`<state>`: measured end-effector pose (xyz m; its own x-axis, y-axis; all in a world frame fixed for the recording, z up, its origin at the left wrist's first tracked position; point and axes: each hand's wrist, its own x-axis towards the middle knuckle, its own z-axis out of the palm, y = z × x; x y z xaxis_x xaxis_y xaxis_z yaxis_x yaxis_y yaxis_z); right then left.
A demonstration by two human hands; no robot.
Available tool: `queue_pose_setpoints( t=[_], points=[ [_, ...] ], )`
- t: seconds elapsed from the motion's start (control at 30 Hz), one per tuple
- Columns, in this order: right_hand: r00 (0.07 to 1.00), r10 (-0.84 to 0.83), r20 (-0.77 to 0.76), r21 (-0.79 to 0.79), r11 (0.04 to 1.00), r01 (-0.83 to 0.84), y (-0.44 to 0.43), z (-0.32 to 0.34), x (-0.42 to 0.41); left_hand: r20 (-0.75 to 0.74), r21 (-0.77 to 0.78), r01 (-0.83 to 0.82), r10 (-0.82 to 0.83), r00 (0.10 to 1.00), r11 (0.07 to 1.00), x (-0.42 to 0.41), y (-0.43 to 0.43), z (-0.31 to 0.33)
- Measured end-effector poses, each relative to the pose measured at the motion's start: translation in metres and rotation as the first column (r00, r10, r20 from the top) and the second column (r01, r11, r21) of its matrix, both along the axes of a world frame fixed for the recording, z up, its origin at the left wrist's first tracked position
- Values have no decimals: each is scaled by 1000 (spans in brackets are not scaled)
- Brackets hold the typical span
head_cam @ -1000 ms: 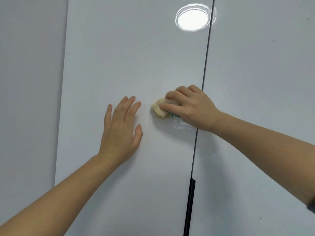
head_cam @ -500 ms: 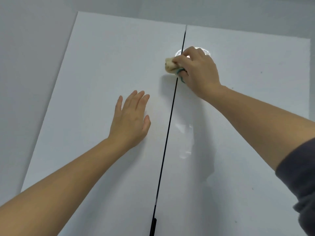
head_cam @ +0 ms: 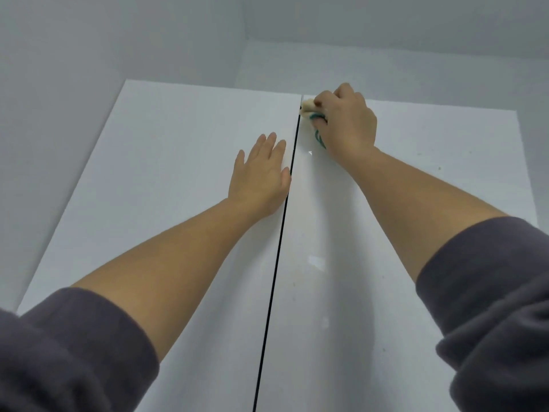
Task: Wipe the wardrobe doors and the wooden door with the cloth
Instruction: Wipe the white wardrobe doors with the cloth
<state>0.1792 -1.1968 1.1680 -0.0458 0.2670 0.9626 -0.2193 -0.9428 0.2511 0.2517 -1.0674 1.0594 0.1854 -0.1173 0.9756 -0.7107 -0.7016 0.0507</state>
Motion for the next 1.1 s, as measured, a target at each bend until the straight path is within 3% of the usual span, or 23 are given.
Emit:
queue_pose_setpoints(
  t=[0.27,0.47,0.63,1.1],
  points=[
    [998,41,48,57,997,-44,15,28,32,53,-31,40,-39,998,999,22,-18,17],
    [989,21,149,6,1000,-22,9,27,48,138,-119,45,-29,990,992,29,-34,18],
    [987,-52,149,14,999,50,-8,32,33,179,-175,33,-1,984,984,39,-40,14],
    [977,-87,195,169,984,53,-112,32,-37,189,-210,17,24,982,977,38,-44,12]
  ],
)
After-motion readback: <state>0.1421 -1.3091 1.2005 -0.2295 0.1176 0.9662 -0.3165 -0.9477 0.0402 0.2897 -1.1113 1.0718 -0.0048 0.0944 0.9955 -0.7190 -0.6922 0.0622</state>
